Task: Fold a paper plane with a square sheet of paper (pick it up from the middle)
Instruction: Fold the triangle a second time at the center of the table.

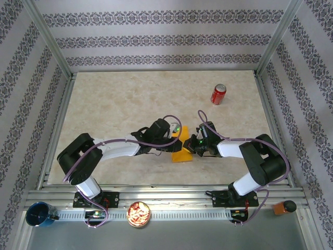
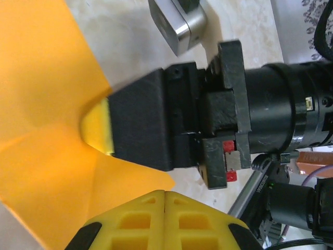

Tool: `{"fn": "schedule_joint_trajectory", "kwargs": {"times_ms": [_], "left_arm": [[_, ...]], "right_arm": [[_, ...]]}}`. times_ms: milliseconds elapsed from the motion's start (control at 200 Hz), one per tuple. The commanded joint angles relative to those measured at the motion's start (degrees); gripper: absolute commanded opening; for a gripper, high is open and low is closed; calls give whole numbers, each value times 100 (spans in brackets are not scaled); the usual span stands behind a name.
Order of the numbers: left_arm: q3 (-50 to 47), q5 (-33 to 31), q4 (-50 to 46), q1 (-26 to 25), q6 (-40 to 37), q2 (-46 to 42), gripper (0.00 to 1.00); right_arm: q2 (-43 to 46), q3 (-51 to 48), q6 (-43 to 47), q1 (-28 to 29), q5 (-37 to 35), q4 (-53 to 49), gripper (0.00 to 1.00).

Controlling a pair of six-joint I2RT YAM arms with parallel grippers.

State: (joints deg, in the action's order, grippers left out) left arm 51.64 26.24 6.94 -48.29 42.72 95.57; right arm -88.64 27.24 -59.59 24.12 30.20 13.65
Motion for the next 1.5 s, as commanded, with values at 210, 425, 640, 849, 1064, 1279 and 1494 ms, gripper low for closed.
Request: {"fn": "schedule_joint_trajectory", "kwargs": {"times_ms": [210, 425, 640, 849, 1064, 1279, 1494], "left_arm": [[-66, 271, -145, -84, 798, 428, 0], [296, 281, -593, -85, 699, 751, 0], [374, 185, -833, -88, 544, 879, 0], [172, 194, -759, -90, 598, 946, 0], [-81, 152, -729, -101, 623, 882, 0], [-283, 141, -688, -118, 641, 761, 0], [-634, 396, -281, -137, 889, 680, 0]], "right_arm": [[-92, 56, 130, 5, -172, -486, 0], [-85, 67, 125, 14, -168, -512, 0], [-57, 58, 153, 14, -196, -552, 0], [-83, 57, 173, 9, -198, -574, 0], [-83, 73, 193, -3, -207, -611, 0], [-127, 79, 201, -4, -215, -627, 0], [-197, 82, 211, -4, -220, -635, 0]]}}
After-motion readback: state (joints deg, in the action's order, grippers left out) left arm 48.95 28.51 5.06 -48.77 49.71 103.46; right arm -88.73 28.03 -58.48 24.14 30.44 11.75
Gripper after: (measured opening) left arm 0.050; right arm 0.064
